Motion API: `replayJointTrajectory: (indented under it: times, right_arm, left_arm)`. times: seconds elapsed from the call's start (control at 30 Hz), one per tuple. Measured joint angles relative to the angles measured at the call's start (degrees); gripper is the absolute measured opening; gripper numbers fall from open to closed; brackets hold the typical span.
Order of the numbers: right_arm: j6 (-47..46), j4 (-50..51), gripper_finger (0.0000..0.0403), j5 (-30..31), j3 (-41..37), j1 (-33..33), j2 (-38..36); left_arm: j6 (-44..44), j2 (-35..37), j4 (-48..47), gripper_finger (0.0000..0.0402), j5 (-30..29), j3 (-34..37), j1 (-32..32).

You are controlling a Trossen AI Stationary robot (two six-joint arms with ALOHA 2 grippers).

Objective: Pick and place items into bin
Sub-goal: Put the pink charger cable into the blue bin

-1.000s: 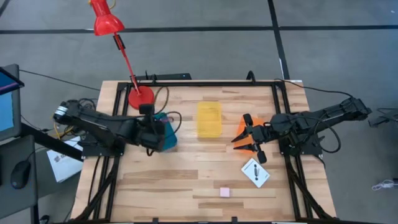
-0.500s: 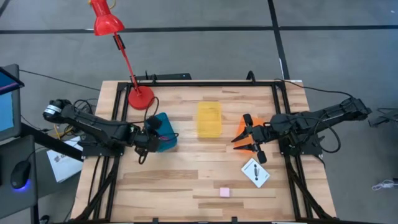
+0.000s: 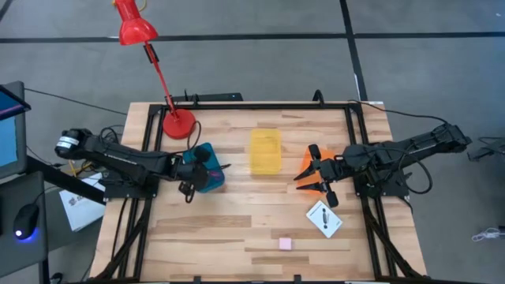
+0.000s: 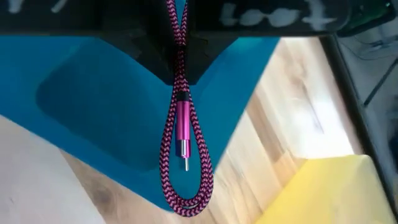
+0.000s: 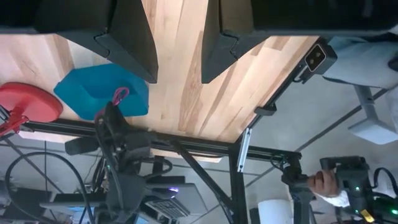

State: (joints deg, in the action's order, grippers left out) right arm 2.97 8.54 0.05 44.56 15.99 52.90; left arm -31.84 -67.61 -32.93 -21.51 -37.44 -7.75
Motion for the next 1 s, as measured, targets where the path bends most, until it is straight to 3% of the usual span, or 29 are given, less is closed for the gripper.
replayJointTrajectory:
  times: [0.17,0.3,0.6,1.0]
  right_arm:
    - [0.0,0.0,0.0119,0.0,0.0,0.0,0.0]
    - [0.0,0.0,0.0119,0.0,0.0,0.0,0.0]
    - [0.0,0.0,0.0119,0.0,0.0,0.0,0.0]
    - [0.0,-0.6,0.0119,0.0,0.0,0.0,3.8]
  left_arm:
    - [-4.9,0.0,-0.6,0.0002,-0.1,0.3,1.1]
    - [-7.5,0.0,-0.8,0.0002,3.6,0.3,2.3]
    - [-1.6,0.0,-0.8,0.0002,5.4,0.3,6.3]
    - [-6.3,0.0,6.0,0.0002,5.8,6.3,7.1]
